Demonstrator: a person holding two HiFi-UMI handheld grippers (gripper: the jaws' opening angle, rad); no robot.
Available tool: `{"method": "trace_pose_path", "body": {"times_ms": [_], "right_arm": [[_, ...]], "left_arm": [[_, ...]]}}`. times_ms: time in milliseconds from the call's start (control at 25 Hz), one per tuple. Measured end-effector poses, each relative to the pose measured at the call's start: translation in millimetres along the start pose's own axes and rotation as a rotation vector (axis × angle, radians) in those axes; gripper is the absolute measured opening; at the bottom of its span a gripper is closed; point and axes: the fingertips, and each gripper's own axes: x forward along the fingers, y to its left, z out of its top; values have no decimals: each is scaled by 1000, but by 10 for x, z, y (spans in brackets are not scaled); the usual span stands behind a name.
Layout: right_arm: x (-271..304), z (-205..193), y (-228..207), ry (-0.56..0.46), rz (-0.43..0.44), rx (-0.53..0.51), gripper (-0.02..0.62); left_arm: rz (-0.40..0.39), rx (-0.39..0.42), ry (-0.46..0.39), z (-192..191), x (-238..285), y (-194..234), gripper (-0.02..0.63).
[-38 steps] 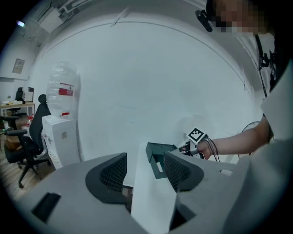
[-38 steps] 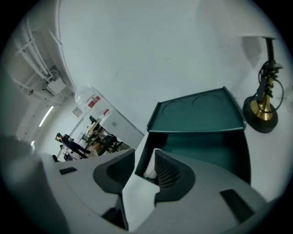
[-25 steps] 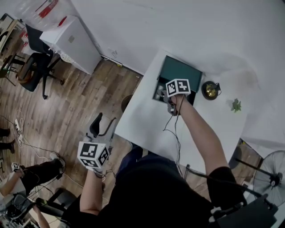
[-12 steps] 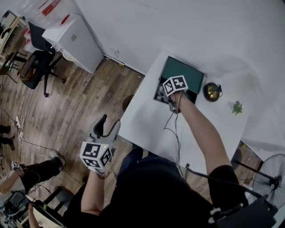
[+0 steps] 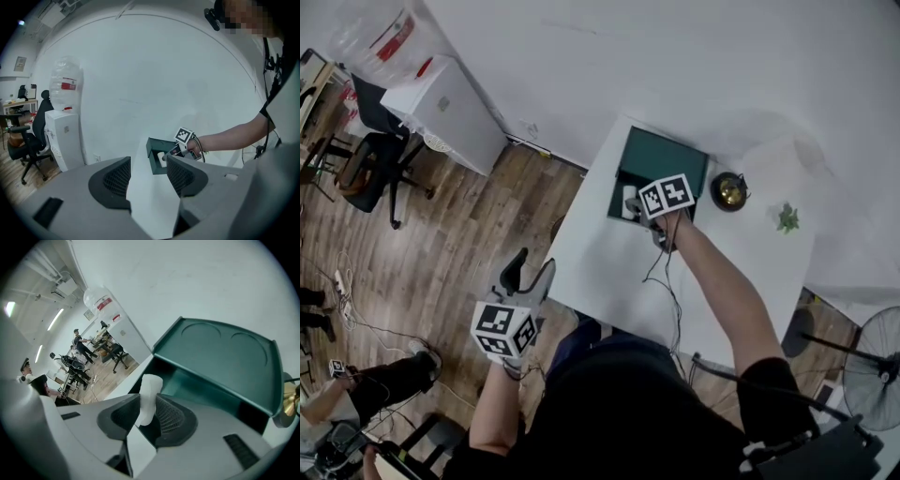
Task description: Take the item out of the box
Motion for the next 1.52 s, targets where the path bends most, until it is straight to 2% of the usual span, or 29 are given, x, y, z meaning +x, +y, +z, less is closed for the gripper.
{"method": "trace_pose_path", "body": {"times_ms": [200, 400, 600, 880, 1000, 1120, 1240, 1320, 1520], "right_arm": [[-492, 48, -149, -134, -15, 35, 112], [-947, 151, -630, -231, -84, 109, 112], [-1149, 211, -1098, -238, -167, 144, 112], [-1032, 343, -1434, -231, -217, 170, 121], [-1025, 380, -1499, -259, -254, 152, 127], [-1114, 461, -1510, -305, -290, 113, 177], [-1281, 459, -1448, -363, -303, 89, 192], [-1461, 489, -1378, -429, -300, 86, 185], [-1979, 585, -1077, -624, -252, 76, 120]], "left_arm": [[-52, 35, 3, 70, 111, -279, 238], [-87, 63, 0, 158, 198, -492, 238], [-88, 68, 22, 122, 206, -576, 236], [-68, 50, 33, 65, 198, -567, 236], [-66, 47, 34, 58, 202, -587, 236], [-66, 47, 30, 64, 237, -601, 236], [-77, 53, 31, 75, 271, -654, 236], [-91, 58, 28, 115, 317, -704, 236], [-134, 72, -2, 277, 432, -863, 233]]}}
